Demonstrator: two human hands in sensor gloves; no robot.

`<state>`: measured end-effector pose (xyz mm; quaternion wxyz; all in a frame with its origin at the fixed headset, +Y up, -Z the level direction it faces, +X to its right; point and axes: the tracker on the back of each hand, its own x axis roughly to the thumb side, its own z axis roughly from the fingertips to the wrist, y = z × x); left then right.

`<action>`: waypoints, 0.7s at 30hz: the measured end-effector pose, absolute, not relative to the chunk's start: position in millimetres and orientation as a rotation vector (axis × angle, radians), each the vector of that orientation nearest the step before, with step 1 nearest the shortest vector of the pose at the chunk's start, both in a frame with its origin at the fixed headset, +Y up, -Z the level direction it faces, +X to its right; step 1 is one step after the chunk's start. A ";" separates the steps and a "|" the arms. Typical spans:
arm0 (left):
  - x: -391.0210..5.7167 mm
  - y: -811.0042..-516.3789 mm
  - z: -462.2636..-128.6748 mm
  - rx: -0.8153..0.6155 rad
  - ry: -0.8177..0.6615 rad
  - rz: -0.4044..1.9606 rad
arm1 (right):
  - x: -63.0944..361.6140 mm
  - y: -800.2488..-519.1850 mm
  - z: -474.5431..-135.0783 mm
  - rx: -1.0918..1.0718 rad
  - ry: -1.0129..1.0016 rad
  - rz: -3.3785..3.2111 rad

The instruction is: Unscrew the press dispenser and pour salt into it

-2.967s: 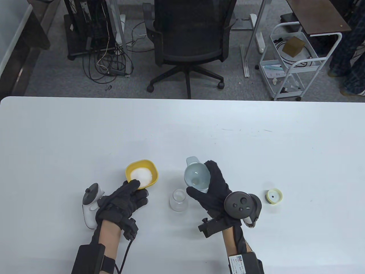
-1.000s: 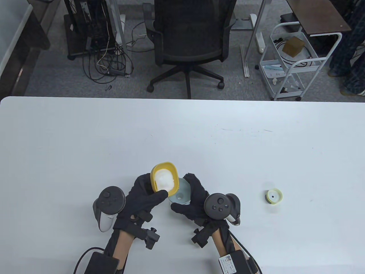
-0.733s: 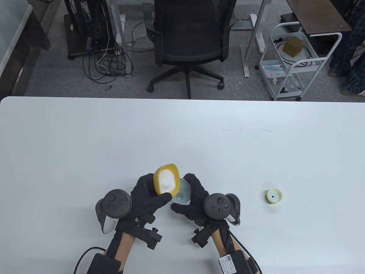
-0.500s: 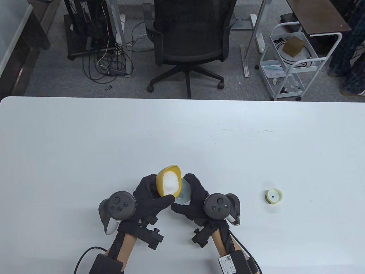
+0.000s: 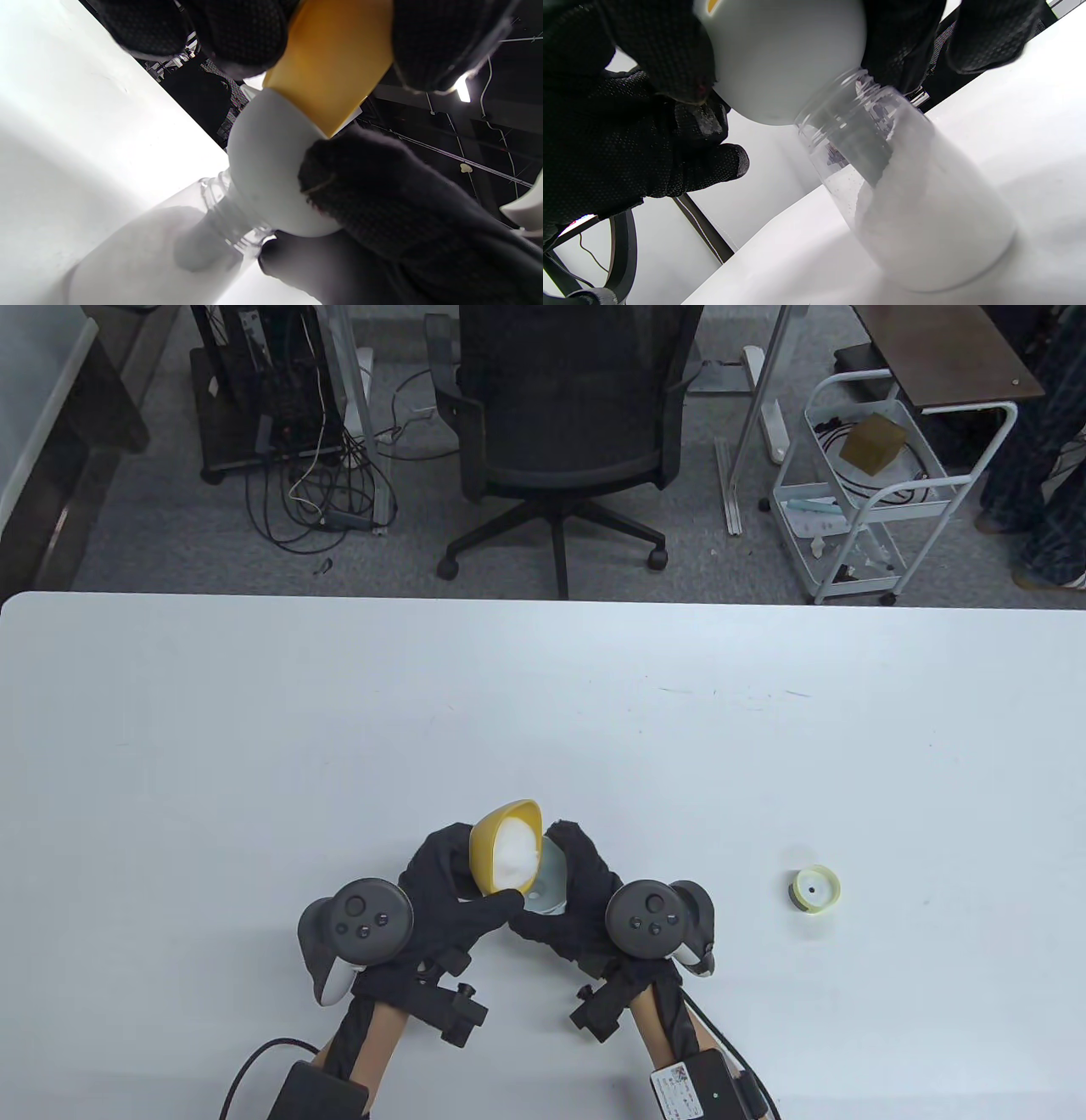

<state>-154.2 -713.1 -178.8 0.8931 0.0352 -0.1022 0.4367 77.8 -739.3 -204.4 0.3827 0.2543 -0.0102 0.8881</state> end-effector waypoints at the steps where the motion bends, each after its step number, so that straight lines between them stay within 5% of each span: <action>1: -154.1 -713.2 -178.7 0.074 -0.212 0.905 | 77.8 -739.3 -204.4 0.649 -0.026 2.265; 21: -151.1 -712.3 -177.2 0.106 -0.222 0.841 | 77.7 -739.2 -204.3 0.649 -0.019 2.265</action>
